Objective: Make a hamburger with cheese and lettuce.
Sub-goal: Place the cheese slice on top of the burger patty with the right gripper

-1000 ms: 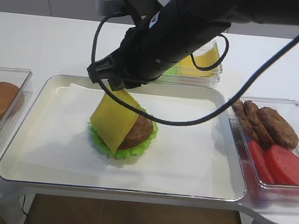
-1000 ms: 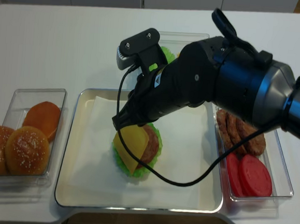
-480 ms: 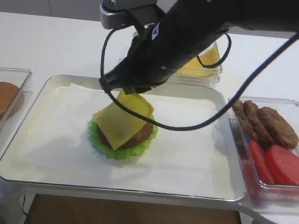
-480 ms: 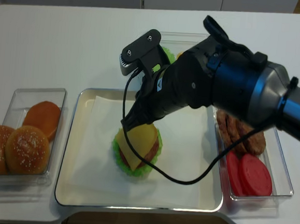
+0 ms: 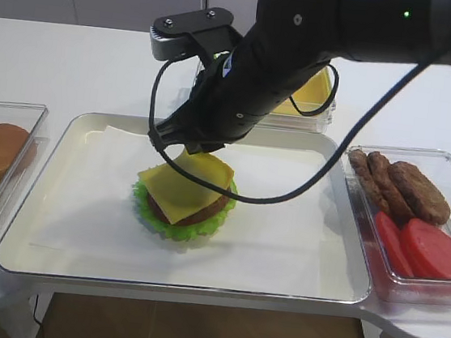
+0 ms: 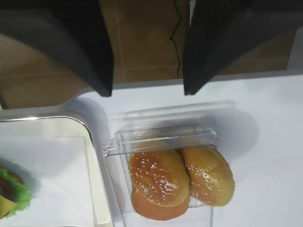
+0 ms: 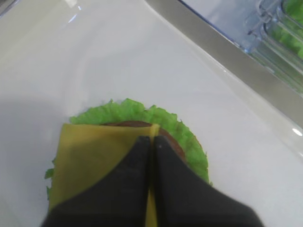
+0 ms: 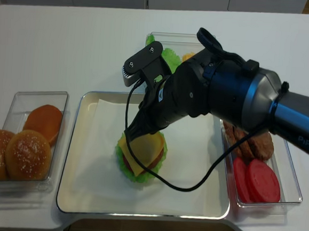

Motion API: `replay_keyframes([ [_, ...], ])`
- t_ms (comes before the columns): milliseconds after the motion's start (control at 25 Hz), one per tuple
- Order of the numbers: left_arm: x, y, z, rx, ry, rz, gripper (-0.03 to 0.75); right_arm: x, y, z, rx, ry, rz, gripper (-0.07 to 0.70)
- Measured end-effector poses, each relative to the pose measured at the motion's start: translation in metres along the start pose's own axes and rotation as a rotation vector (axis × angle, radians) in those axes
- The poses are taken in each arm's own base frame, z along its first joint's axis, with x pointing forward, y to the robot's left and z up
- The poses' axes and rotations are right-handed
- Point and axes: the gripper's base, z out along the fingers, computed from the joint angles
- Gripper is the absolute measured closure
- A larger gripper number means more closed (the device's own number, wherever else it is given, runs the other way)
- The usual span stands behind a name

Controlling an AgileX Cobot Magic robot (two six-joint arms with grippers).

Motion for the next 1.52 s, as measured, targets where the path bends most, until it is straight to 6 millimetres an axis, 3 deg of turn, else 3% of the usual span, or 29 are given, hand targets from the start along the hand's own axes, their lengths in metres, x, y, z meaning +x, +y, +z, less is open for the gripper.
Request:
replay_keyframes([
  [560, 0.0, 0.0, 0.0, 0.0, 0.0, 0.0, 0.358, 0.0, -0.002, 0.0, 0.018, 0.003, 0.045, 0.603],
  [880, 0.0, 0.0, 0.0, 0.0, 0.0, 0.0, 0.358, 0.0, -0.003, 0.0, 0.034, 0.003, 0.051, 0.382],
  [1160, 0.0, 0.0, 0.0, 0.0, 0.0, 0.0, 0.358, 0.001, -0.004, 0.0, 0.045, 0.008, 0.042, 0.138],
  [1520, 0.0, 0.0, 0.0, 0.0, 0.0, 0.0, 0.358, 0.001, -0.01, -0.013, 0.067, 0.07, 0.099, 0.092],
])
